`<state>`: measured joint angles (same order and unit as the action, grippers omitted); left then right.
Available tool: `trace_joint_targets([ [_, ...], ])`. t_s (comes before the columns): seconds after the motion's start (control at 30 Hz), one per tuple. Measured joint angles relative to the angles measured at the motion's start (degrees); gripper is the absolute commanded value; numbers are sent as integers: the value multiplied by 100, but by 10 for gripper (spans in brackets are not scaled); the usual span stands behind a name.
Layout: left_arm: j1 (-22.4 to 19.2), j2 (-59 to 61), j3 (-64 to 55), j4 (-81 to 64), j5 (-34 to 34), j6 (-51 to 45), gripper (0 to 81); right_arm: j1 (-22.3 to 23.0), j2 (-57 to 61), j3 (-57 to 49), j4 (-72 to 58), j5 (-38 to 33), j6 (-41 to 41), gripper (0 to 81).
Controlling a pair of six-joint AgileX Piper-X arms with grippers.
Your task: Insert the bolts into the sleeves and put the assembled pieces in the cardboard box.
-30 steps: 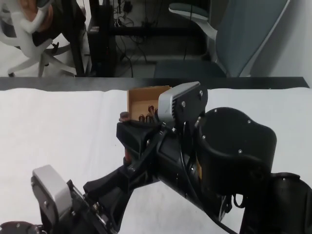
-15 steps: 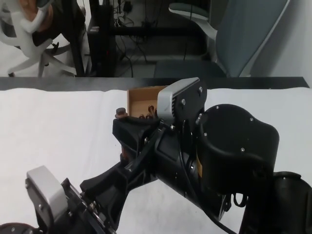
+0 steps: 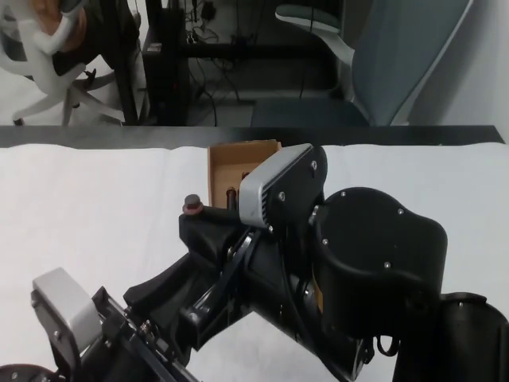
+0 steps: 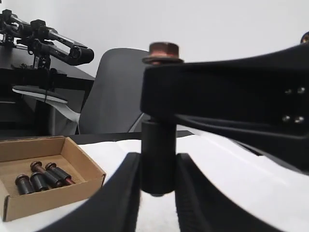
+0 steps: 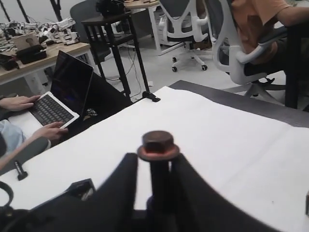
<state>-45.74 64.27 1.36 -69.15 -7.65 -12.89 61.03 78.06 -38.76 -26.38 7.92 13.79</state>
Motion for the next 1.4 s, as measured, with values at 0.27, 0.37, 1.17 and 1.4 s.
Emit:
trace_joint_targets([
  [0.27, 0, 0, -41, -129, -89, 5, 18, 81, -83, 46, 104, -219, 466, 630],
  [0.37, 0, 0, -41, -158, -102, 5, 18, 90, -313, 46, 105, -162, 359, 630],
  [1.17, 1543, 769, -4112, 5515, 584, 431, 18, -457, -3362, -106, 1585, 1748, -1757, 630],
  [1.4, 1975, 2368, -5927, 7039, 807, 432, 18, -578, -3526, -408, 2194, 1772, -1745, 630],
])
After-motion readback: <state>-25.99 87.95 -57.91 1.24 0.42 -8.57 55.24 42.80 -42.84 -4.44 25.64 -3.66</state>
